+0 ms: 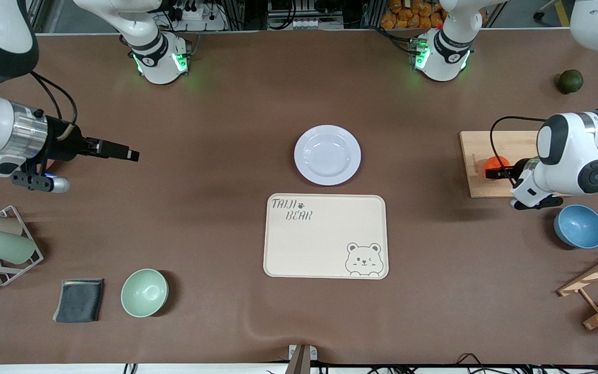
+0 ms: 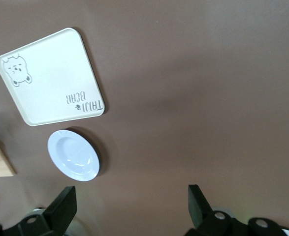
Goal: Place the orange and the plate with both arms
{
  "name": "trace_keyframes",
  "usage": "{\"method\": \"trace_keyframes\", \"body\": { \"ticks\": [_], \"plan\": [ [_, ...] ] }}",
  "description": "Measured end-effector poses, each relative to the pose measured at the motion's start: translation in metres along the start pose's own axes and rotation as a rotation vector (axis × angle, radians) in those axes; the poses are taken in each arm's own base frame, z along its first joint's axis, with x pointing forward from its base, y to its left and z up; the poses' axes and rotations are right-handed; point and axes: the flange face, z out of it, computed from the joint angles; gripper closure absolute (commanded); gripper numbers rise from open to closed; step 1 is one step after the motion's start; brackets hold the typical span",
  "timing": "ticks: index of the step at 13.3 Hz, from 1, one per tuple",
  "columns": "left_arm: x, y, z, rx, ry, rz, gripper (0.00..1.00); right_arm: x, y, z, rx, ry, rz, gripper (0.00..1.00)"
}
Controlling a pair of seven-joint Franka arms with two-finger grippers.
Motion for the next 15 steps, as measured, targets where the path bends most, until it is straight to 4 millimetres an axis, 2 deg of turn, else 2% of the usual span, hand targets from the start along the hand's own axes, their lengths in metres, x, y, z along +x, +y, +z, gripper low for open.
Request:
{"method": "trace_keyframes", "body": {
  "ticks": [4,7,9,10,11,13,15],
  "plan": [
    [-0.008,0.003,0.032,0.046,0.015,0.043,0.00,0.005,0.000,0.023,0.128,-0.027,0.044,0.00],
    [-0.011,-0.007,0.040,0.075,0.012,0.052,0.00,0.009,0.005,0.051,0.216,-0.053,0.089,0.00],
    [-0.012,-0.007,0.045,0.075,0.010,0.055,0.00,0.009,0.011,0.072,0.268,-0.067,0.091,0.00],
    [-0.012,-0.006,0.049,0.073,0.010,0.058,0.52,0.007,0.014,0.084,0.300,-0.075,0.077,0.00],
    [-0.012,-0.005,0.052,0.071,0.012,0.060,0.75,0.006,0.018,0.094,0.324,-0.077,0.061,0.00],
    [-0.012,-0.004,0.055,0.069,0.017,0.063,0.83,0.006,0.025,0.112,0.353,-0.066,0.039,0.00],
    [-0.011,-0.002,0.051,0.070,0.030,0.066,0.93,0.004,0.022,0.132,0.391,-0.058,0.035,0.00]
  ]
}}
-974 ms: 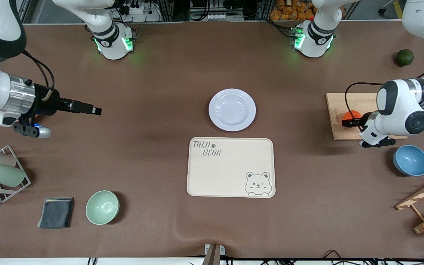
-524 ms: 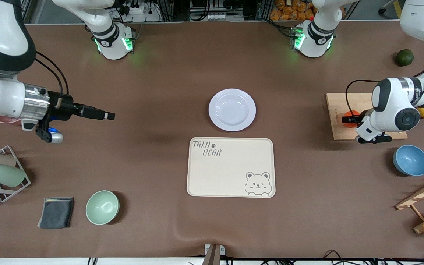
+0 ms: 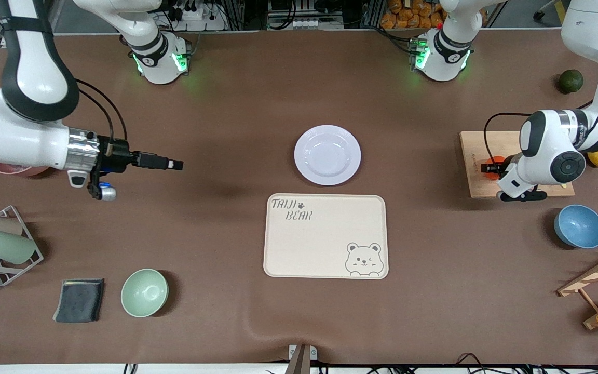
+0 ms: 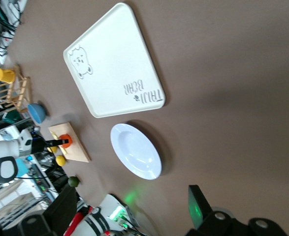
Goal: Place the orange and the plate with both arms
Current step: 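Carry the orange with the left gripper over the white plate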
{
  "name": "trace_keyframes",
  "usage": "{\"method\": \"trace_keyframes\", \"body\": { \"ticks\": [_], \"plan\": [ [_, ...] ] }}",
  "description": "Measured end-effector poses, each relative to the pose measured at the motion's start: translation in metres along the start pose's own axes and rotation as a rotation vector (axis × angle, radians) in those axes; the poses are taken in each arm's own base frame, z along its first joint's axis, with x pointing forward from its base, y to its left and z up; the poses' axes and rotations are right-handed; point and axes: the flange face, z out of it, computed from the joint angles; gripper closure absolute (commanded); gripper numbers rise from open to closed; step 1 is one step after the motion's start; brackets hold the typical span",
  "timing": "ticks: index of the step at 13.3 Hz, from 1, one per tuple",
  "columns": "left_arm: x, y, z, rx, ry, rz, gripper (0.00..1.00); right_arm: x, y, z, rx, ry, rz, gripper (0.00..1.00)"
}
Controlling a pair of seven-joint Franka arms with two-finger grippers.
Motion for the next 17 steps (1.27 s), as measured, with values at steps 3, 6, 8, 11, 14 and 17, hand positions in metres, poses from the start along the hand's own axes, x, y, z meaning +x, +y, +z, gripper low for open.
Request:
{"method": "trace_keyframes", "body": {
  "ticks": [3,6,8,11,14,17],
  "plan": [
    [0.006,0.011,-0.033,0.010,0.077,0.022,1.00,-0.006,0.003,0.042,0.054,0.044,-0.029,0.00],
    [0.006,0.064,-0.086,0.029,0.177,0.095,1.00,-0.019,0.019,0.088,0.128,0.076,-0.068,0.00],
    [0.003,0.108,-0.106,0.021,0.215,0.092,1.00,-0.024,0.030,0.103,0.158,0.089,-0.082,0.00],
    [-0.009,0.188,-0.135,-0.041,0.246,0.012,1.00,-0.026,0.046,0.116,0.206,0.115,-0.100,0.00],
    [-0.024,0.278,-0.160,-0.085,0.253,-0.062,1.00,-0.037,0.049,0.149,0.214,0.146,-0.115,0.00],
    [-0.035,0.389,-0.155,-0.144,0.219,-0.126,1.00,-0.044,0.049,0.171,0.180,0.143,-0.120,0.00]
  ]
}}
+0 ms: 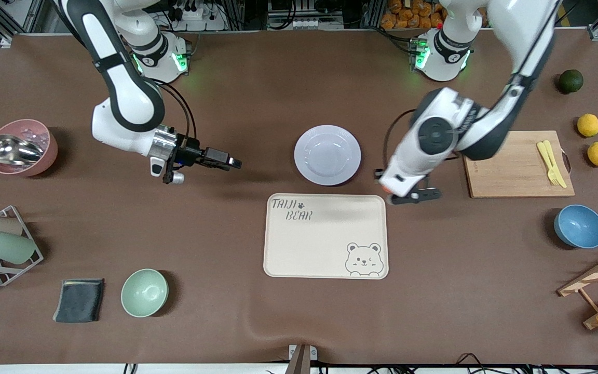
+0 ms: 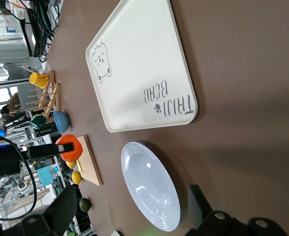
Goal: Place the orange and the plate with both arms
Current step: 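Carry the orange with the left gripper over the white plate, then lower the orange onto the plate and open the left gripper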
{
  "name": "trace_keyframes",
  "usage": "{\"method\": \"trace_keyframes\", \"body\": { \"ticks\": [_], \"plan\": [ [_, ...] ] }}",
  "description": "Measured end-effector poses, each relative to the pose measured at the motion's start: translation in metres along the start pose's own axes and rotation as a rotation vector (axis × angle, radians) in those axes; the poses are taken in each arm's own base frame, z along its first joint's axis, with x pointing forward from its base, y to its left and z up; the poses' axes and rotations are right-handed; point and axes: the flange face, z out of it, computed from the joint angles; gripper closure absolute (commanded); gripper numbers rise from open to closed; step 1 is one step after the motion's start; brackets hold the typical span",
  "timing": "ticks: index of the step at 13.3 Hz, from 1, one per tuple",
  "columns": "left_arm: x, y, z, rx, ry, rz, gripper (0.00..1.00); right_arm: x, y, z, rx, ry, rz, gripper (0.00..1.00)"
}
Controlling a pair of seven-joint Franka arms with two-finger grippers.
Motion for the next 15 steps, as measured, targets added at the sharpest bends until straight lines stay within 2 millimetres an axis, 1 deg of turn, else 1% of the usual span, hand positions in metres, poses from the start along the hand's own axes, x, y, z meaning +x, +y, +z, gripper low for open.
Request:
{"method": "trace_keyframes", "body": {
  "ticks": [1,2,3,4,5,6,7,9,12,15],
  "plan": [
    [-0.011,0.033,0.009,-0.015,-0.017,-0.011,1.00,0.000,0.003,0.002,-0.003,-0.003,-0.003,0.00],
    [-0.019,0.062,0.018,-0.030,-0.034,-0.017,1.00,0.000,0.006,0.003,-0.007,-0.004,-0.013,0.00],
    [-0.025,0.083,0.026,-0.041,-0.049,-0.020,1.00,0.001,0.010,0.004,-0.008,-0.005,-0.020,0.00],
    [-0.032,0.100,0.034,-0.047,-0.064,-0.018,1.00,0.001,0.013,0.006,0.001,0.000,-0.023,0.00],
    [-0.038,0.113,0.041,-0.048,-0.075,-0.015,1.00,0.001,0.017,0.008,0.015,0.007,-0.033,0.00],
    [-0.043,0.120,0.046,-0.040,-0.086,-0.013,1.00,0.001,0.021,0.010,0.026,0.013,-0.046,0.00],
    [-0.048,0.121,0.051,-0.016,-0.103,-0.011,1.00,0.000,0.027,0.013,0.032,0.017,-0.052,0.00],
    [-0.056,0.117,0.059,0.052,-0.146,-0.003,1.00,0.000,0.032,0.017,0.036,0.017,-0.054,0.00],
    [-0.063,0.111,0.071,0.110,-0.199,-0.005,1.00,-0.004,0.032,0.022,0.045,0.019,-0.049,0.00],
    [-0.072,0.116,0.091,0.132,-0.231,-0.008,1.00,-0.008,0.030,0.029,0.028,0.028,-0.060,0.00]
  ]
}}
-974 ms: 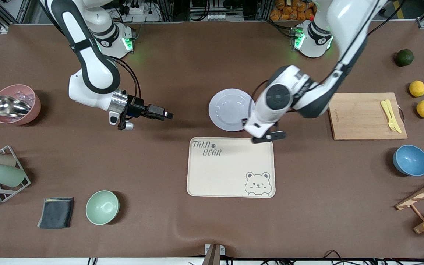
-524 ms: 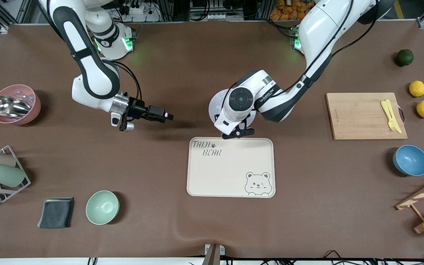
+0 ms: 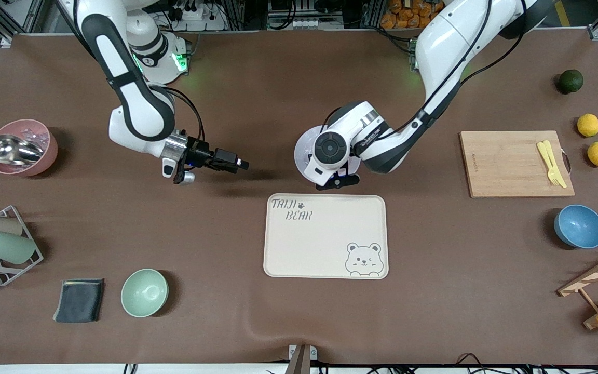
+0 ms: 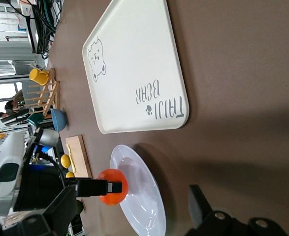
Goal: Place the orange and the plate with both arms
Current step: 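Lower the orange onto the plate and open the left gripper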
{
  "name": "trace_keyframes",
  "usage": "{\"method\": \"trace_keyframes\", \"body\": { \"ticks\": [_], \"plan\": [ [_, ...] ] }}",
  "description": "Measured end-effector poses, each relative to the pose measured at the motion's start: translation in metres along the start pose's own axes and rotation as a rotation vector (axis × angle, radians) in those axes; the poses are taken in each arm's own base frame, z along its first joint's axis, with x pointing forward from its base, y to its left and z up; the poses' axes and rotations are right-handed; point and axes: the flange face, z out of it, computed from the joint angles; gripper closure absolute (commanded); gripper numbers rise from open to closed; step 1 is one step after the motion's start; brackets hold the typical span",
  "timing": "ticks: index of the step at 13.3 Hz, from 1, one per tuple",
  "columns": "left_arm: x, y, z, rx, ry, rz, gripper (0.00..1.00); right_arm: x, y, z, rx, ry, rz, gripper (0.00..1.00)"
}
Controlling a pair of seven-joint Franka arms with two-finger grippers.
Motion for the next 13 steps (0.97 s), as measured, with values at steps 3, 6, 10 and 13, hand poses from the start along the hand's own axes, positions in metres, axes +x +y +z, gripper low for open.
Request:
{"method": "trace_keyframes", "body": {
  "ticks": [3,6,10,13],
  "plan": [
    [-0.011,0.012,0.018,0.021,-0.019,0.003,1.00,0.000,0.001,0.001,-0.002,0.001,0.000,0.00],
    [-0.020,0.019,0.023,0.029,-0.019,0.005,0.01,0.000,0.001,0.001,0.000,0.002,0.002,0.00],
    [-0.026,0.024,0.023,0.031,-0.015,-0.058,0.00,0.000,0.001,0.001,0.000,0.003,0.002,0.00],
    [-0.016,0.021,-0.002,0.010,0.005,-0.084,0.00,0.000,0.001,0.001,0.000,0.003,0.002,0.00]
  ]
}}
